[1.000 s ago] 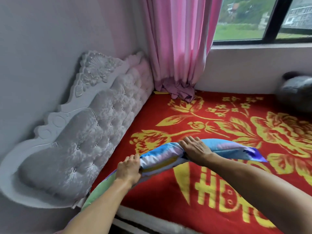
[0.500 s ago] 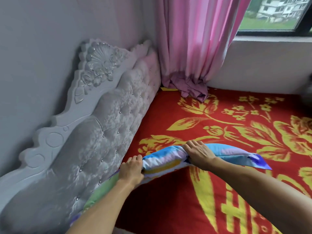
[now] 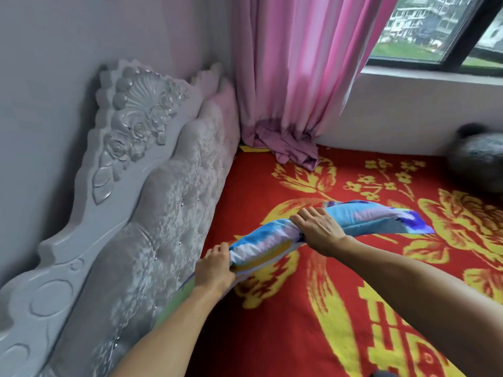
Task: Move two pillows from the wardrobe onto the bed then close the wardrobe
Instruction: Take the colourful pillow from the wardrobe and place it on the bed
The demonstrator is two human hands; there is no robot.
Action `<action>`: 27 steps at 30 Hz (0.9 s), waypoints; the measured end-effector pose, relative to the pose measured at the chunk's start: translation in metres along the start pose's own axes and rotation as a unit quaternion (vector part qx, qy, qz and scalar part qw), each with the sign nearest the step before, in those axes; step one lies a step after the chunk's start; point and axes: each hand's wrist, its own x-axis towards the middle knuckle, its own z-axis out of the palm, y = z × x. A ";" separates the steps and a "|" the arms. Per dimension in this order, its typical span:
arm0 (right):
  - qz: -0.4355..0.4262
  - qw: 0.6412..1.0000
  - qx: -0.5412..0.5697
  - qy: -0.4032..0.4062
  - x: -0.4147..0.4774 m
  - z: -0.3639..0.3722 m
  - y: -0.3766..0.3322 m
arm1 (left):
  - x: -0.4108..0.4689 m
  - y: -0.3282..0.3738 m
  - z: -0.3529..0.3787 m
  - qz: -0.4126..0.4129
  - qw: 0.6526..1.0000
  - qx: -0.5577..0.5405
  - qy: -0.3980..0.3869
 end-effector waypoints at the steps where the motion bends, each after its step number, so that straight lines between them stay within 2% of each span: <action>1: 0.005 1.000 -0.002 0.002 0.002 -0.002 0.006 | 0.006 0.003 -0.002 0.005 1.000 0.000 0.005; 6: 0.011 1.000 -0.014 0.011 0.026 -0.010 0.039 | 0.036 0.021 -0.011 0.013 0.999 -0.015 0.030; 12: -0.042 0.998 -0.023 0.029 0.115 -0.007 0.067 | 0.080 0.018 -0.017 -0.030 0.998 -0.042 0.028; 16: -0.079 0.996 -0.001 0.052 0.197 0.023 0.084 | 0.124 0.011 -0.007 -0.058 0.996 -0.059 0.027; 19: -0.059 0.994 0.057 0.070 0.231 0.063 0.091 | 0.152 0.015 0.016 -0.069 0.996 -0.051 0.015; 22: 0.017 0.986 0.140 0.087 0.229 0.125 0.094 | 0.169 0.025 0.054 -0.077 0.995 -0.051 -0.021; 24: 0.126 0.964 0.218 0.083 0.212 0.172 0.097 | 0.179 0.038 0.083 -0.065 0.995 -0.065 -0.036; 25: 0.203 0.940 0.267 0.066 0.202 0.195 0.099 | 0.184 0.046 0.097 -0.051 0.995 -0.077 -0.043; 27: 0.356 0.856 0.374 0.013 0.180 0.236 0.104 | 0.195 0.064 0.124 -0.004 0.993 -0.087 -0.084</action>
